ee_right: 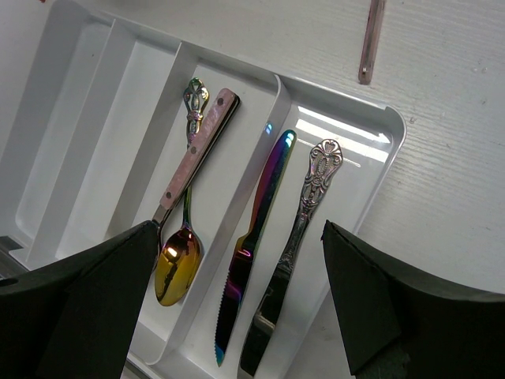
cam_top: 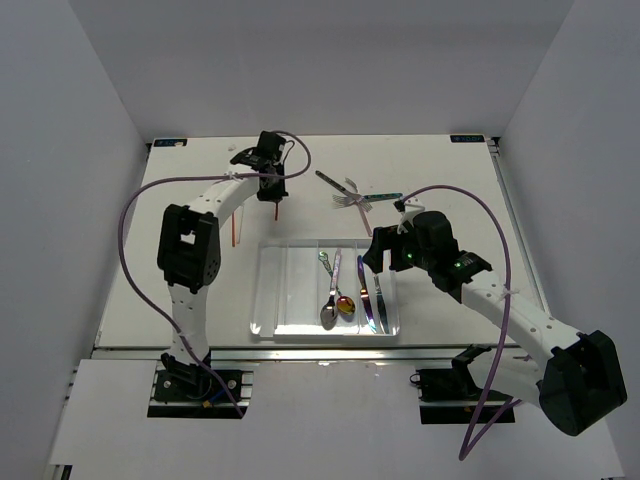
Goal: Sort the eating utensils into containers
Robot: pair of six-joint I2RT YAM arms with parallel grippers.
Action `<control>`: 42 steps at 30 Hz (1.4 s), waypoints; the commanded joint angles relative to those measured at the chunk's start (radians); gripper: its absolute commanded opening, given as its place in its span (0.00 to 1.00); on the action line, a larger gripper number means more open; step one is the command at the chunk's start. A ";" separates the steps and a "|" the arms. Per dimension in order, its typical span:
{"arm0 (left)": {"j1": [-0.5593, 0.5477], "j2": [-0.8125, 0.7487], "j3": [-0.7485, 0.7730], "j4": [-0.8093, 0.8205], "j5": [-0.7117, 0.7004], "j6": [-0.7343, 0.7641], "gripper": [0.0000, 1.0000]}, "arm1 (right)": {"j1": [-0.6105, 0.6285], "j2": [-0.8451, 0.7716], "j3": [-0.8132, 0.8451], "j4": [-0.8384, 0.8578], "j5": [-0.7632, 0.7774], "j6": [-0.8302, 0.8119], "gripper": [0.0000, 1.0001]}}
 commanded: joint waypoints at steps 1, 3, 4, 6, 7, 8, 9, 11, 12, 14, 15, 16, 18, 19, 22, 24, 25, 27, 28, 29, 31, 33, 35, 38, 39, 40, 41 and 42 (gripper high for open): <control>-0.010 -0.142 -0.044 -0.020 0.004 -0.045 0.00 | -0.005 -0.003 0.002 0.035 -0.010 -0.015 0.89; -0.031 -0.185 -0.122 -0.040 -0.017 -0.058 0.00 | -0.005 -0.003 0.002 0.033 -0.010 -0.016 0.89; -0.039 -0.246 -0.164 -0.039 -0.031 -0.073 0.00 | -0.005 -0.003 0.000 0.033 -0.010 -0.015 0.89; -0.063 -0.318 -0.300 -0.019 -0.039 -0.099 0.00 | -0.005 -0.006 -0.003 0.033 -0.010 -0.016 0.89; -0.068 -0.355 -0.345 -0.017 -0.037 -0.113 0.00 | -0.005 -0.007 -0.004 0.035 -0.008 -0.015 0.89; -0.080 -0.429 -0.392 -0.004 -0.029 -0.125 0.00 | -0.005 -0.007 -0.004 0.035 -0.008 -0.015 0.89; -0.088 -0.467 -0.446 0.006 -0.022 -0.133 0.00 | -0.005 -0.007 -0.006 0.035 -0.008 -0.015 0.89; -0.109 -0.580 -0.589 0.019 -0.029 -0.157 0.00 | -0.005 -0.007 -0.006 0.033 -0.008 -0.016 0.89; -0.114 -0.618 -0.633 0.024 -0.025 -0.165 0.00 | -0.005 -0.009 -0.007 0.035 -0.006 -0.015 0.89; -0.132 -0.687 -0.739 0.035 -0.005 -0.197 0.00 | -0.005 -0.007 -0.007 0.035 -0.008 -0.013 0.89; -0.140 -0.743 -0.764 0.032 0.001 -0.214 0.00 | -0.005 -0.006 -0.006 0.033 -0.006 -0.013 0.89; -0.146 -0.768 -0.797 0.023 -0.005 -0.225 0.00 | -0.005 -0.004 -0.004 0.030 -0.005 -0.013 0.89; -0.172 -0.835 -0.830 0.004 -0.015 -0.239 0.00 | -0.005 -0.004 0.002 0.027 0.000 -0.016 0.89; -0.177 -0.856 -0.845 -0.002 -0.023 -0.267 0.00 | -0.005 -0.006 0.000 0.027 0.004 -0.015 0.89; -0.200 -0.923 -0.948 0.041 0.006 -0.310 0.00 | -0.005 -0.009 0.004 0.024 0.012 -0.016 0.89; -0.217 -0.926 -1.011 0.062 0.017 -0.324 0.00 | -0.005 -0.010 0.008 0.021 0.015 -0.015 0.89; -0.224 -0.920 -1.026 0.072 0.015 -0.335 0.00 | -0.005 -0.010 0.010 0.016 0.017 -0.015 0.89; -0.244 -0.917 -1.060 0.096 0.004 -0.344 0.00 | -0.005 -0.015 0.008 0.015 0.021 -0.016 0.89; -0.249 -0.908 -1.069 0.110 0.000 -0.347 0.00 | -0.005 -0.017 0.008 0.015 0.023 -0.016 0.89; -0.249 -0.905 -1.072 0.115 -0.006 -0.351 0.00 | -0.005 -0.018 0.007 0.013 0.021 -0.015 0.89; -0.251 -0.893 -1.078 0.127 -0.009 -0.351 0.00 | -0.005 -0.018 0.005 0.012 0.017 -0.013 0.89; -0.251 -0.876 -1.074 0.141 -0.011 -0.348 0.04 | -0.005 -0.018 0.002 0.015 0.017 -0.013 0.89; -0.251 -0.860 -1.062 0.141 -0.019 -0.347 0.21 | -0.005 -0.018 -0.001 0.013 0.017 -0.013 0.89; -0.252 -0.865 -1.023 0.096 -0.041 -0.343 0.62 | -0.005 -0.020 -0.001 0.013 0.020 -0.016 0.89; -0.252 -0.876 -1.011 0.081 -0.052 -0.335 0.65 | -0.005 -0.020 -0.001 0.015 0.023 -0.018 0.89; -0.252 -0.886 -0.976 0.047 -0.083 -0.331 0.71 | -0.005 -0.021 -0.001 0.013 0.023 -0.018 0.89; -0.252 -0.897 -0.954 0.027 -0.104 -0.323 0.76 | -0.005 -0.021 -0.003 0.015 0.023 -0.018 0.89; -0.252 -0.915 -0.933 0.007 -0.129 -0.312 0.81 | -0.005 -0.023 -0.003 0.015 0.023 -0.018 0.89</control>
